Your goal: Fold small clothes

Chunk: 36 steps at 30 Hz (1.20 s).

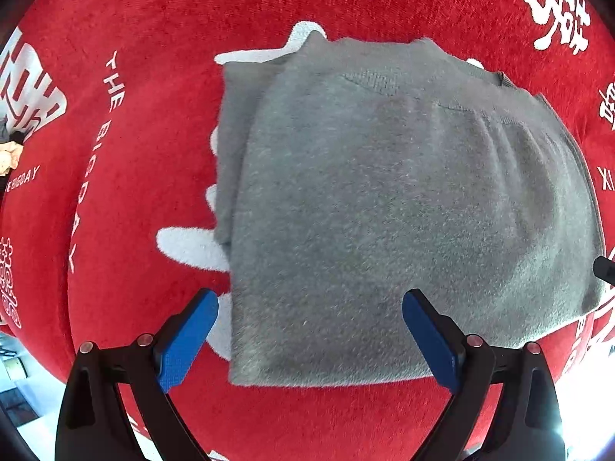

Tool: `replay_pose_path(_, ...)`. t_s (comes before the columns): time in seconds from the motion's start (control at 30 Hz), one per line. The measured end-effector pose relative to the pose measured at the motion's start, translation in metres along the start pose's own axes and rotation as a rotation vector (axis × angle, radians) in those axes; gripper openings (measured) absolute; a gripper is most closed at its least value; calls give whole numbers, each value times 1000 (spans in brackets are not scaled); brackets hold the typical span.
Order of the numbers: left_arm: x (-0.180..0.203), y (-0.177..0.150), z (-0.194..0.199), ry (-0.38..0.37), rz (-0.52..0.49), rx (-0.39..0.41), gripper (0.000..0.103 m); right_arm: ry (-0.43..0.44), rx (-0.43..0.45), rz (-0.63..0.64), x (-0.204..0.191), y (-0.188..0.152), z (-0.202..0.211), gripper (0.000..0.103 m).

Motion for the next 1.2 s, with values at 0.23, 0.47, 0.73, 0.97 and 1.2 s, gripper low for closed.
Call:
replay_pose_path(0.23, -20, -16, 7, -15, 37, -4, 97, 43, -28, 33, -28, -10, -7, 54)
replay_pose_path(0.47, -39, -32, 11, -32, 66, -12, 97, 87, -83, 71, -57, -31, -18, 55)
replay_pose_path(0.73, -67, -62, 10, -149, 231, -33, 97, 218, -149, 65, -92, -57, -34, 55)
replay_pose_path(0.97, -72, -77, 3, -428, 401, -54, 97, 438, -206, -40, -126, -77, -58, 61)
replay_pose_path(1.2, -51, -82, -1, -620, 472, -50, 97, 614, -174, -280, -125, -77, -86, 61)
Point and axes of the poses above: each gripper's, at about its wrist camera, not at the fingertips, and z roughly against the way its jaws point, x to its right, y to its top, the point moved 6 cm from there along -z, roughly the way its jaws point, and after that the axes turned 4 degrees about -y, right-handed, at the moved point
